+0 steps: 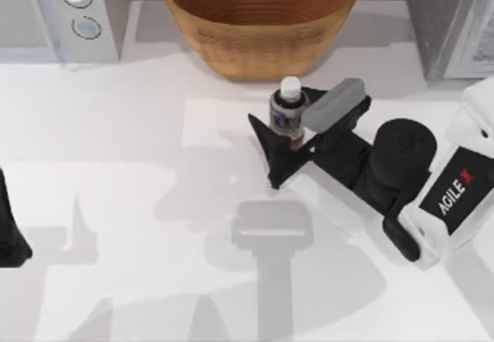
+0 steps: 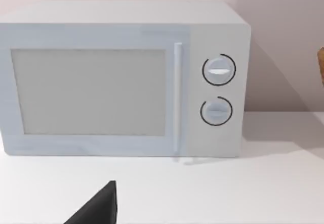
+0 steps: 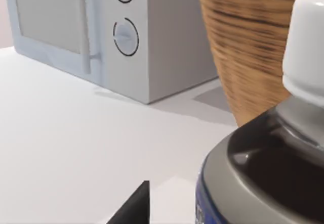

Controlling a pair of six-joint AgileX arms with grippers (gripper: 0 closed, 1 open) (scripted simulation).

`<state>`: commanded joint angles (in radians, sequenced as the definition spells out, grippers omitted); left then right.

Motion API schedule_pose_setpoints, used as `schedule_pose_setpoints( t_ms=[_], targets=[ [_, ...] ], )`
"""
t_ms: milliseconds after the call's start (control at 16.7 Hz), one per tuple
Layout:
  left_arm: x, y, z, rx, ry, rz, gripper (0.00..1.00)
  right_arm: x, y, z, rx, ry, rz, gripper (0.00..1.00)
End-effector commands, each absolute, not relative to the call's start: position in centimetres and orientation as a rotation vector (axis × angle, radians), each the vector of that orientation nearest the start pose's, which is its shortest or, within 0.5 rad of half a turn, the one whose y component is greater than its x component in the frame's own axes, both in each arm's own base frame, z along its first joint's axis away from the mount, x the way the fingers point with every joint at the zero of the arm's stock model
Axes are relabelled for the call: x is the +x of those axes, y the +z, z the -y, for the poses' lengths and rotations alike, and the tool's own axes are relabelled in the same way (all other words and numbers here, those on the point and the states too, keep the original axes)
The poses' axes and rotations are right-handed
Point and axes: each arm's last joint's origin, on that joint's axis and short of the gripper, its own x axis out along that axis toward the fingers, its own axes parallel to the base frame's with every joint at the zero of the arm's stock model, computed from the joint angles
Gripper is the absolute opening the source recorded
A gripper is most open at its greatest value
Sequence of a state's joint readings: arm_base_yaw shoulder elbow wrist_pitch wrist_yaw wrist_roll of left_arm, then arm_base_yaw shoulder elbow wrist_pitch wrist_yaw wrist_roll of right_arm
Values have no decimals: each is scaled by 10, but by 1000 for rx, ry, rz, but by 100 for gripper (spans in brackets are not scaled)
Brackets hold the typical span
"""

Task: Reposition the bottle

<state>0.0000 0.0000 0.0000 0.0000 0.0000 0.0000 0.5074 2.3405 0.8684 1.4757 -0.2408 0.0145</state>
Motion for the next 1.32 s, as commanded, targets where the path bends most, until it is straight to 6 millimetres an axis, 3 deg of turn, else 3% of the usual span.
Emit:
schedule_pose_setpoints(
  t_ms=[480, 1080, 1200, 1320],
  targets=[
    [106, 160, 1, 0, 0, 0, 100, 336, 51, -199, 3, 775, -1, 2],
    [106, 160, 1, 0, 0, 0, 100, 336, 52, -198, 4, 774, 2, 0],
    [106, 160, 1, 0, 0, 0, 100, 343, 61, -190, 6, 775, 39, 0],
    [106, 160, 1, 0, 0, 0, 100, 352, 67, -169, 6, 777, 57, 0]
  ],
)
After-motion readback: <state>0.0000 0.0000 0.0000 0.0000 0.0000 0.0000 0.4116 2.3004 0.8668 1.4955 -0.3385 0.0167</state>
